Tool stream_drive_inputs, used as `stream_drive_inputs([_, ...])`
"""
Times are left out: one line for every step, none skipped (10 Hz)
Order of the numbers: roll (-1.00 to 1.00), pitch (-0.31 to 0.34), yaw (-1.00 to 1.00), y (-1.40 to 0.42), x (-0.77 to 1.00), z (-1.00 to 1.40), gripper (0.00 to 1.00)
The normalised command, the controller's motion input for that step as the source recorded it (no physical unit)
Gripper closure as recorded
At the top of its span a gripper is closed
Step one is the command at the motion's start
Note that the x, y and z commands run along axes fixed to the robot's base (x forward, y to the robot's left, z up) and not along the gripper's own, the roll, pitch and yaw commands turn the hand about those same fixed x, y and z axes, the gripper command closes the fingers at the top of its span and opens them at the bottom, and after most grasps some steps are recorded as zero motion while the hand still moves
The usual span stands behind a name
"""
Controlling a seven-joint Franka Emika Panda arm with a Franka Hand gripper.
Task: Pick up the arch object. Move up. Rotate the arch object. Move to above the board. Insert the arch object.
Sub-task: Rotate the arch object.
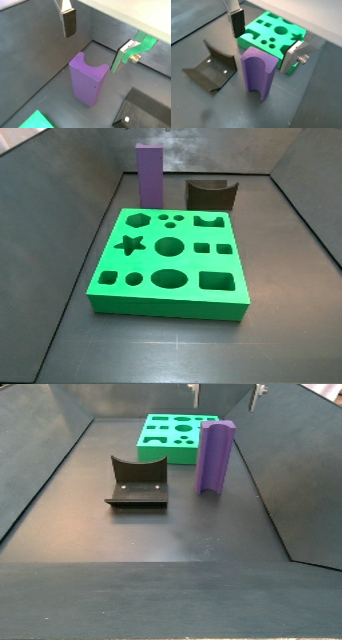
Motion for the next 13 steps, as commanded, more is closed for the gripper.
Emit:
stream_drive_inputs([-0.04,0.066,0.55,0.00,0.03,-0.01,0.00])
stream_drive_inputs([-0.04,0.066,0.37,0.00,0.03,-0.01,0.00])
stream_drive_inputs([-0.04,0.065,0.28,0.00,0.03,-0.01,0.00])
stream_drive_inputs([-0.04,0.065,0.16,0.00,0.00,-1.00,0.00])
stream_drive_inputs([-0.04,0.041,0.10,0.00,0.02,-1.00,0.00])
stream_drive_inputs([-0.01,0.008,0.07,0.01,0.04,-1.00,0.00])
stream_drive_inputs([0.00,-0.003,0.06,0.01,0.04,-1.00,0.00])
stream_drive_inputs([0.04,-0.024,0.05,0.01,0.03,-0.85,0.00])
stream_drive_inputs([0.07,-0.033,0.04,0.01,0.02,-0.66,0.00])
stream_drive_inputs([0.09,-0.035,0.03,0.01,0.02,-0.52,0.00])
stream_drive_inputs([0.10,-0.034,0.03,0.01,0.02,-0.44,0.00])
stream_drive_inputs([0.13,-0.030,0.03,0.01,0.02,-0.24,0.00])
stream_drive_inputs([0.14,-0.027,0.03,0.00,0.00,0.00,1.00])
